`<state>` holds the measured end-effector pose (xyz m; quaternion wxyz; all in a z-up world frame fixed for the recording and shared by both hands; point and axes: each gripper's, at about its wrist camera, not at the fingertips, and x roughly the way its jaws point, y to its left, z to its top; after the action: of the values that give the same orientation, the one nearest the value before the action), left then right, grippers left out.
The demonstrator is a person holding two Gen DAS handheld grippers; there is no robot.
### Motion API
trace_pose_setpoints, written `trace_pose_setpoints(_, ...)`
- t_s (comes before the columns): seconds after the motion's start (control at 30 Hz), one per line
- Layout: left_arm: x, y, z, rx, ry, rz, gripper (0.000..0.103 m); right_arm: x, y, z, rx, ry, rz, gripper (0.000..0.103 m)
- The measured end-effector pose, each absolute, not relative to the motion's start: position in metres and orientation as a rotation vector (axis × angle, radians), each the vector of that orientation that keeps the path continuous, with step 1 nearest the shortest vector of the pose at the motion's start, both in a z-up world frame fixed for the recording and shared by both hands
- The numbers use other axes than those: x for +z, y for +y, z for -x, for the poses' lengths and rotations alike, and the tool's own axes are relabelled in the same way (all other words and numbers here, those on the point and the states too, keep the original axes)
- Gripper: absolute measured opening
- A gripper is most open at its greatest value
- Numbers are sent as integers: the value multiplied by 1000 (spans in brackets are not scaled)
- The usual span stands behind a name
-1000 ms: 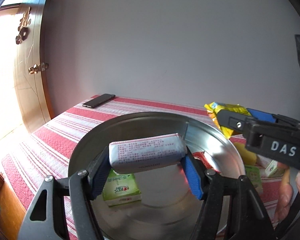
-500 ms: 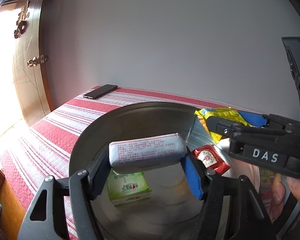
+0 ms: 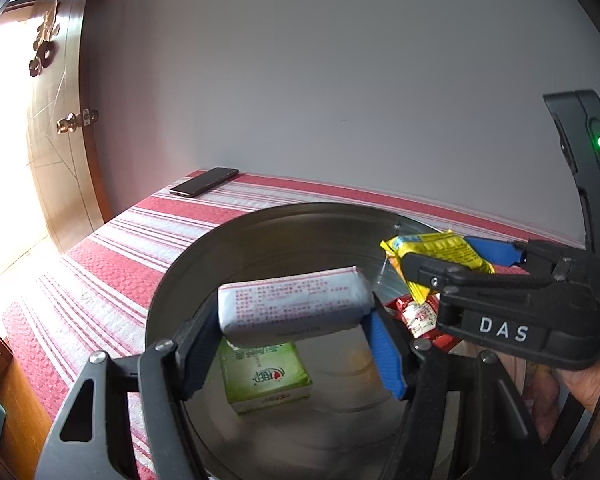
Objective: Organize objects
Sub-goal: 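Open both tools to drop the soap bar and yellow bar into the basin, then move both tools back toward the remaining items beside the basin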
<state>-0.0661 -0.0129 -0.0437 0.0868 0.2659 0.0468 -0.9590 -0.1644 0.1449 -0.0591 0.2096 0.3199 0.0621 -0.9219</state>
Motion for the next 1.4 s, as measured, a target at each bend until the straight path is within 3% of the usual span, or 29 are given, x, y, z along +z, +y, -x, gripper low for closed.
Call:
trace_pose_setpoints(0.17,-39,-15,60,-2842,111,-716,99,-63,145,166,-2572,166,-904,74)
trace_pose_setpoints(0.23,-38,-15,58,-2848,114,-709,102,-60,151,162,-2582,132,-871,78)
trace_pose_setpoints(0.7,-35,-5,53,-2893,183,-704,103,-47,261,95,-2789,-41,-817,80)
trace_pose_setpoints(1.4,-35,17,49,-2931,163,-727,103,-100,241,108,-2723,63,-1123,80)
